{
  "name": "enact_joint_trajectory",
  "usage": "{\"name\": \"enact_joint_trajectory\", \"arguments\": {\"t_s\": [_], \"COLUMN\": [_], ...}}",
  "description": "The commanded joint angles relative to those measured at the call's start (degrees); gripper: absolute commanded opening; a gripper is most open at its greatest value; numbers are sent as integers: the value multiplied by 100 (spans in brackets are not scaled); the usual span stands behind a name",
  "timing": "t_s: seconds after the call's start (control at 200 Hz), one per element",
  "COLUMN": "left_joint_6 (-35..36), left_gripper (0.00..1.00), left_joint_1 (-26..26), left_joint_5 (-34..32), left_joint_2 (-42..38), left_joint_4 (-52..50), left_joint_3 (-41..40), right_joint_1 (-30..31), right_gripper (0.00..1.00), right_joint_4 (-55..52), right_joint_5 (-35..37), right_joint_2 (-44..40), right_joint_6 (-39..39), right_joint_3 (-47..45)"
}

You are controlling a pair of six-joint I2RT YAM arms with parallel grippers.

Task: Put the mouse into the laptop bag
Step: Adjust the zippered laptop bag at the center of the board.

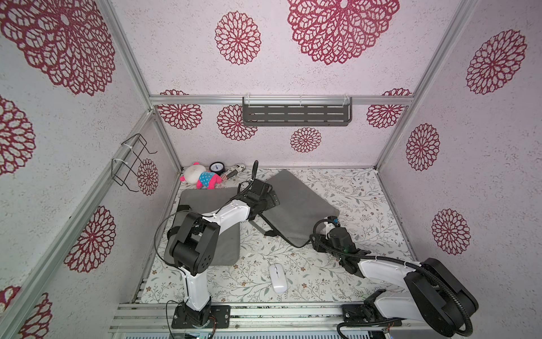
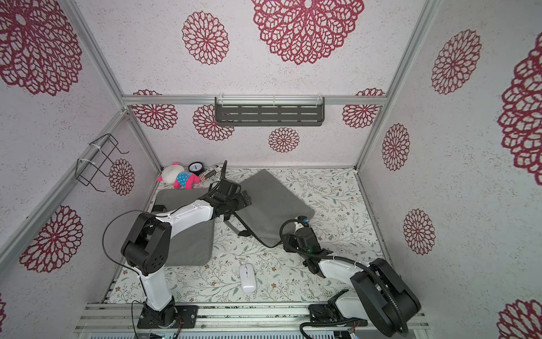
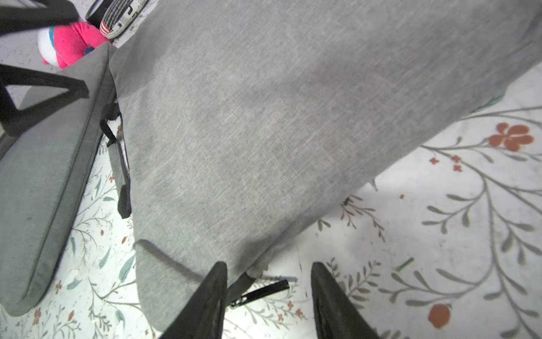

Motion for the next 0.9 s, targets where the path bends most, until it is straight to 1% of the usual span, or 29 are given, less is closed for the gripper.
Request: {"name": "enact_joint_trajectory", "arguments": {"t_s": [0.0,0.18,0.26,0.43,0.555,0.665,0.831,0.896], "left_joint_6": [-89,-192,-224,-291,-354,-406,-436,-444], "left_gripper": [98,98,98,98,98,98,98,98], "left_joint_1": [-25,-103,-150,-234,-257,-271,-301,-304], "left_joint_5": [-27,-118,-155,-259,-290,-286,-299,-316], "left_joint_2": [-359,-850,-995,-1246,-1329,-1287,-1273,-1267], "left_joint_4": [237,333,348,479,550,550,550,550], "left_joint_3": [-289,-740,-873,-1137,-1260,-1257,-1244,-1249], "right_joint_1": [75,331,496,863,878,878,878,878], "right_gripper": [48,47,50,54,56,58,62,65], "right_joint_4": [898,1700,1934,2101,2146,2047,2048,2129], "right_joint_5": [-233,-321,-240,165,357,349,340,354], "right_joint_2": [242,393,218,-291,-535,-655,-495,-360], "right_joint_6": [-331,-534,-653,-1035,-1122,-1167,-1180,-1186], "right_joint_3": [-61,-297,-464,-847,-1124,-1198,-1252,-1270]}}
